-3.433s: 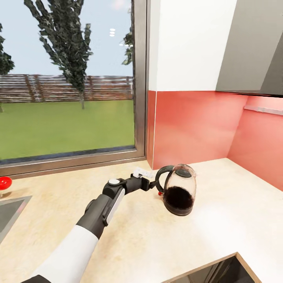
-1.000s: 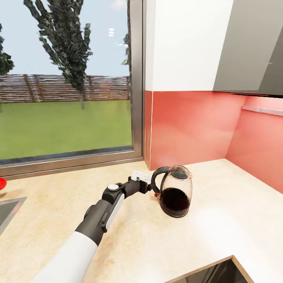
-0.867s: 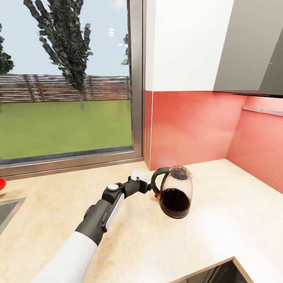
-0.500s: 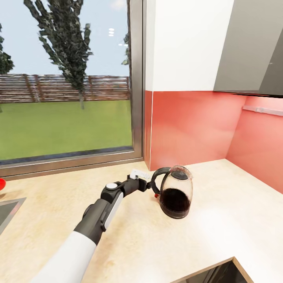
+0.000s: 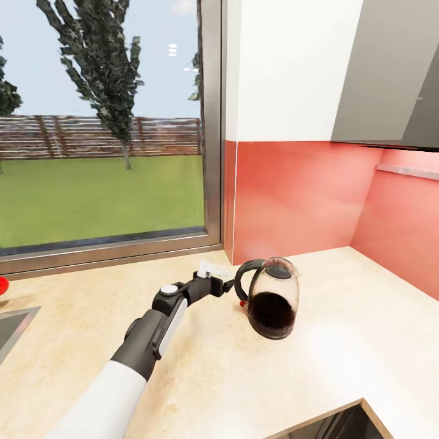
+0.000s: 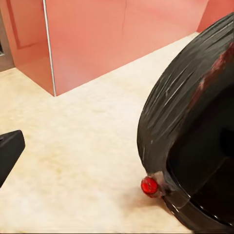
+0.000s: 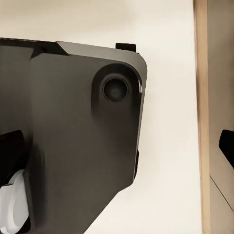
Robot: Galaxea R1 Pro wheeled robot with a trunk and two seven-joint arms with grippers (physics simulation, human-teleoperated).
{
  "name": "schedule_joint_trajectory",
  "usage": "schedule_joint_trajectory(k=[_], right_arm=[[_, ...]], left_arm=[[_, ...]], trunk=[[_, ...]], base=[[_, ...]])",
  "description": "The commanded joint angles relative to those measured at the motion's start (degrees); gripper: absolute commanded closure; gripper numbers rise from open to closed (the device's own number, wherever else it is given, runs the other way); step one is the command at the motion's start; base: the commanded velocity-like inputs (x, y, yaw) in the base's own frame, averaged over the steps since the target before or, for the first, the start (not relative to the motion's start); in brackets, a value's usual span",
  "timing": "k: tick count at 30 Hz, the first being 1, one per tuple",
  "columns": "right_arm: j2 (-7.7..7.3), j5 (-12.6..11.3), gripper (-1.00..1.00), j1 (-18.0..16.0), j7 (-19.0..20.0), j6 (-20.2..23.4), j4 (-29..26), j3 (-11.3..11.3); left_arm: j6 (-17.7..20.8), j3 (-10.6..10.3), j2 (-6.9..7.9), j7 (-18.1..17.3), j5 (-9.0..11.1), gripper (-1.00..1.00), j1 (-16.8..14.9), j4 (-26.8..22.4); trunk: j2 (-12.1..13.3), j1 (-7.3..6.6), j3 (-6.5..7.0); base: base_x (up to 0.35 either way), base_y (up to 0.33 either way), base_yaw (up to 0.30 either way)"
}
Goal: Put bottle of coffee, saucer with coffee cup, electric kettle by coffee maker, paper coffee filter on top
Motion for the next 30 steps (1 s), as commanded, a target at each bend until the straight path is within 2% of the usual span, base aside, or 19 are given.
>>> schedule_joint_trajectory(k=[1, 14, 21, 30], right_arm=[[-0.02, -0.2, -1.0, 0.0, 0.1, 0.0, 0.0, 0.4], [0.06, -0.2, -1.0, 0.0, 0.1, 0.0, 0.0, 0.4], [-0.01, -0.2, -1.0, 0.0, 0.1, 0.0, 0.0, 0.4], [0.01, -0.2, -1.0, 0.0, 0.1, 0.0, 0.0, 0.4]], left_arm=[[0.4, 0.0, -0.03, 0.0, 0.3, -1.0, 0.2, -0.1], [0.2, 0.0, -0.18, 1.9, 0.3, -1.0, 2.9, 0.0], [0.2, -1.1, -0.52, 7.4, 0.8, -1.0, 3.3, 0.0], [0.2, -1.1, -0.37, 9.6, 0.8, -1.0, 3.2, -1.1]], trunk=[[-0.1, 0.01, -0.09], [-0.1, 0.01, -0.09], [-0.1, 0.01, -0.09], [-0.1, 0.01, -0.09]], base=[[0.0, 0.0, 0.0], [0.0, -0.046, 0.0], [0.0, 0.0, 0.0], [0.0, 0.0, 0.0]])
